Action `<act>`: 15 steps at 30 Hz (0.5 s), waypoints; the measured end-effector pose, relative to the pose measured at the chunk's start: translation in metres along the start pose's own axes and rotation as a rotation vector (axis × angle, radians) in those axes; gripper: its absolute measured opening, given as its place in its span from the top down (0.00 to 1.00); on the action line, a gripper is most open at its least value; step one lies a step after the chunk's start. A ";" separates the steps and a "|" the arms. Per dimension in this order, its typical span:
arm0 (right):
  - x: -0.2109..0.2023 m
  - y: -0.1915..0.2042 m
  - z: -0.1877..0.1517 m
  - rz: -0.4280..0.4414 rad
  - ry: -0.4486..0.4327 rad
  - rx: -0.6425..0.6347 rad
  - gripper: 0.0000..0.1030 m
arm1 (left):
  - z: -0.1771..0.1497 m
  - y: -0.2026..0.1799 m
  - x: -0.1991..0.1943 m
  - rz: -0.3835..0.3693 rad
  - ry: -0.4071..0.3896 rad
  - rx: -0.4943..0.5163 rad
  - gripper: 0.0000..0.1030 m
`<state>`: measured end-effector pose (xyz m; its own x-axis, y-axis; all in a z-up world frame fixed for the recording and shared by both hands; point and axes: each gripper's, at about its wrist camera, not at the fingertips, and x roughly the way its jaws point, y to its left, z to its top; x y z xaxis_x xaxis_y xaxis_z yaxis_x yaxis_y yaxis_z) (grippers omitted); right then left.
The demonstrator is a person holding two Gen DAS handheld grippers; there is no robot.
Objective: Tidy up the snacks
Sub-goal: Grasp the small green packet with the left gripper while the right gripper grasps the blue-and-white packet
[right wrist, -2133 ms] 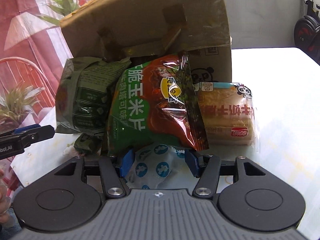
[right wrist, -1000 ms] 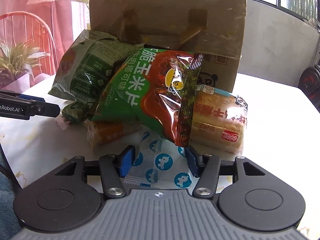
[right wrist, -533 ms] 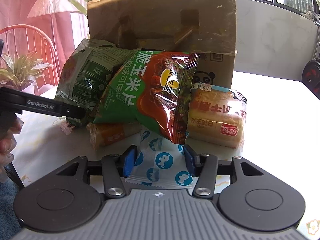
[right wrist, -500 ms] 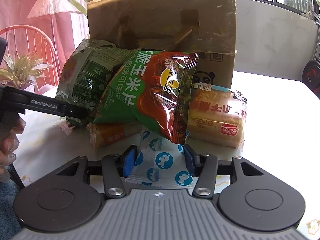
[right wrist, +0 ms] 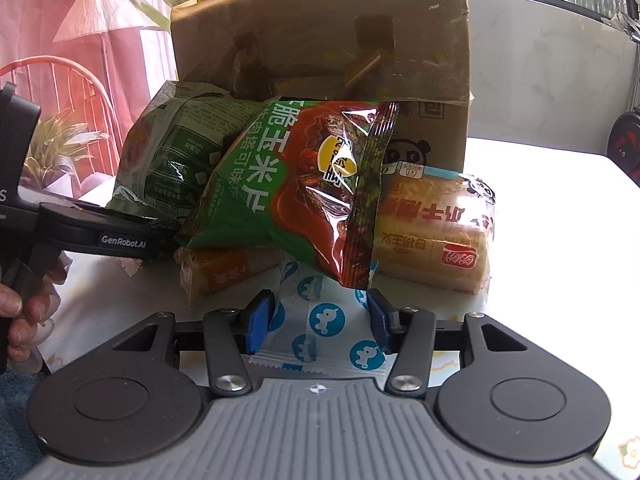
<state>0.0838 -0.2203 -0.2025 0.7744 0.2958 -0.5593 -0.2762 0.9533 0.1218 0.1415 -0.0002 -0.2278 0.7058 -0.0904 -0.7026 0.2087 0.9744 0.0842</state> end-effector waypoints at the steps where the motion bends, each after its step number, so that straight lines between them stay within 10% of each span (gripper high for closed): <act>1: 0.000 0.000 0.000 0.000 0.002 0.001 0.49 | -0.003 -0.001 -0.007 -0.022 0.008 0.002 0.59; 15: -0.011 0.003 0.001 0.002 0.055 -0.005 0.50 | -0.020 -0.004 -0.053 -0.144 0.027 -0.050 0.60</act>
<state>0.0751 -0.2201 -0.1953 0.7418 0.2935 -0.6031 -0.2806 0.9525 0.1184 0.0896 0.0053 -0.2053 0.6525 -0.2250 -0.7236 0.2716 0.9609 -0.0538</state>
